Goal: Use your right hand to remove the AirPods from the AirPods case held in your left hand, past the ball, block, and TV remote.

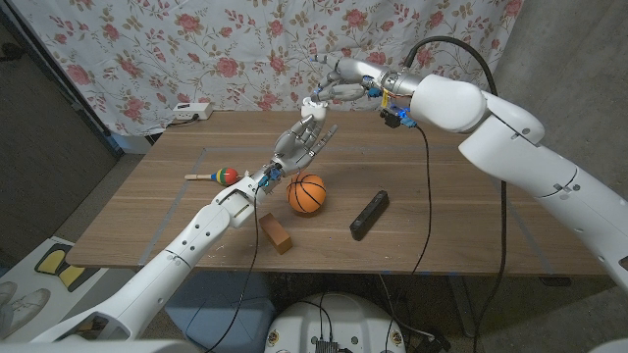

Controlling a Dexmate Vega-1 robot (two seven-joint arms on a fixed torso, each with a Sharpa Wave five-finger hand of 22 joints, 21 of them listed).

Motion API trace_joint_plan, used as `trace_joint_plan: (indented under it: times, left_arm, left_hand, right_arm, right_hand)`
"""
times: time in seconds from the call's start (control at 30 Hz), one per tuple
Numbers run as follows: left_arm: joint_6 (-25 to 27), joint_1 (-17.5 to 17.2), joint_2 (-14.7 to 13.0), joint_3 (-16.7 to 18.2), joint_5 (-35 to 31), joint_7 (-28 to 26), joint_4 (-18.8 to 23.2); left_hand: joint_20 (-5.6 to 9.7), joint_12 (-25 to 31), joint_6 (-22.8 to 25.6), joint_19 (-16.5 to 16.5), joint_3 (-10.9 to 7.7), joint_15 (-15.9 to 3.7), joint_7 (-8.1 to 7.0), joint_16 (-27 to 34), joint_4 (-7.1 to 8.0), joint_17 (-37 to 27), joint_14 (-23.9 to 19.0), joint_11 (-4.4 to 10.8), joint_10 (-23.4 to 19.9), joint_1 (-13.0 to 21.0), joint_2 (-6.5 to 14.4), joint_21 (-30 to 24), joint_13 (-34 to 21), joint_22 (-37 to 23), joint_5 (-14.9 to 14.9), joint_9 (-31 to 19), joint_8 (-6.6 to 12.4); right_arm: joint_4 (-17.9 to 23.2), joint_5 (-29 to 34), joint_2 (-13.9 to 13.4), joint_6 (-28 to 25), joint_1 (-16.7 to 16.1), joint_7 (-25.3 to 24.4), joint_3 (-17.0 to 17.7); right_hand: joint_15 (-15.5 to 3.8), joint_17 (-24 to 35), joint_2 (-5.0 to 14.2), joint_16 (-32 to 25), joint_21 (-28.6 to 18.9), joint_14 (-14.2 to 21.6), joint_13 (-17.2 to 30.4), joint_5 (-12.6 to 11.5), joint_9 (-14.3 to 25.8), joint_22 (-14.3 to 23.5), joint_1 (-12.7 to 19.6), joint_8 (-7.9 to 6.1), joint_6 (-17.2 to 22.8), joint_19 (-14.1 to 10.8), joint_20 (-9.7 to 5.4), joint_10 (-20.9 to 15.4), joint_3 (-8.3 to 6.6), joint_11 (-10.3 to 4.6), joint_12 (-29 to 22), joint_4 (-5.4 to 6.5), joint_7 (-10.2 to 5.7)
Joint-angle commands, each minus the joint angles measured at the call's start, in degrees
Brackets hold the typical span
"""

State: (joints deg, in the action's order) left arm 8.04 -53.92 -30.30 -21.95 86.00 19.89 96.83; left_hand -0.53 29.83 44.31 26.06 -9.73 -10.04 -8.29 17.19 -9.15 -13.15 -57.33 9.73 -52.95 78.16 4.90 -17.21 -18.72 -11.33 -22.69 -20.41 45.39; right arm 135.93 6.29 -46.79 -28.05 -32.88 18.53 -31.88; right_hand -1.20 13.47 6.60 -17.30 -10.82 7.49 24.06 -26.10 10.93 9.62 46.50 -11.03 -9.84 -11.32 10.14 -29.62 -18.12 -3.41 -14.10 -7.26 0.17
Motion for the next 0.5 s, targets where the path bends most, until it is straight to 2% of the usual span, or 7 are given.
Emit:
trace_joint_plan:
  times: [0.03, 0.3, 0.5]
  left_arm:
    - [-0.2, -0.1, -0.1, 0.0, -0.3, 0.1, 0.2]
    - [-0.3, 0.0, 0.1, -0.2, -0.5, 0.9, -0.1]
    - [-0.6, 0.0, 0.1, -0.2, -0.8, 1.8, -0.3]
  left_hand:
    - [-0.1, 0.1, 0.3, -0.1, 0.18, -3.88, 0.09, 0.2, -0.03, -0.3, -4.1, 0.47, -1.5, 0.3, 0.9, -0.2, -15.6, -0.3, -0.4, -0.3, 0.45]
    - [-0.16, 0.0, 0.6, -0.1, 0.25, -3.88, 0.0, 0.1, -0.02, -0.3, -4.1, 0.47, -1.5, 0.4, 1.0, -0.3, -15.6, -0.3, -0.4, -0.1, 0.52]
    - [-0.15, -0.1, 0.4, -0.2, 0.31, -3.87, 0.03, 0.1, -0.02, -0.3, -4.1, 0.49, -1.6, 0.4, 1.0, -0.3, -15.6, -0.3, -0.5, -0.2, 0.56]
  right_arm:
    - [-0.1, 2.3, -0.2, 0.1, 0.0, 0.4, -0.5]
    - [-0.1, 2.7, -0.3, 0.1, -0.1, 1.2, -0.8]
    - [0.0, 2.8, -0.4, -0.2, -0.3, 1.4, -0.6]
  right_hand:
    - [0.33, 0.3, 0.22, -0.1, 0.0, -0.2, -0.1, -0.6, 0.1, 0.1, -0.9, -0.08, -3.2, 0.2, 0.16, -0.1, -0.29, -0.5, 0.4, 0.41, -0.88]
    - [0.17, 0.5, 1.99, -0.1, 0.1, -0.4, -0.4, -1.9, 0.1, 0.1, -1.1, -0.29, -2.8, 0.6, -0.28, -0.4, -1.33, -1.05, 0.6, 0.85, -1.88]
    - [0.29, 0.5, 2.55, 0.0, 0.1, -0.3, -0.6, -2.9, 0.1, 0.1, -1.1, -0.34, -2.6, 0.7, -0.53, -1.1, -1.96, -1.07, 0.6, 0.9, -2.05]
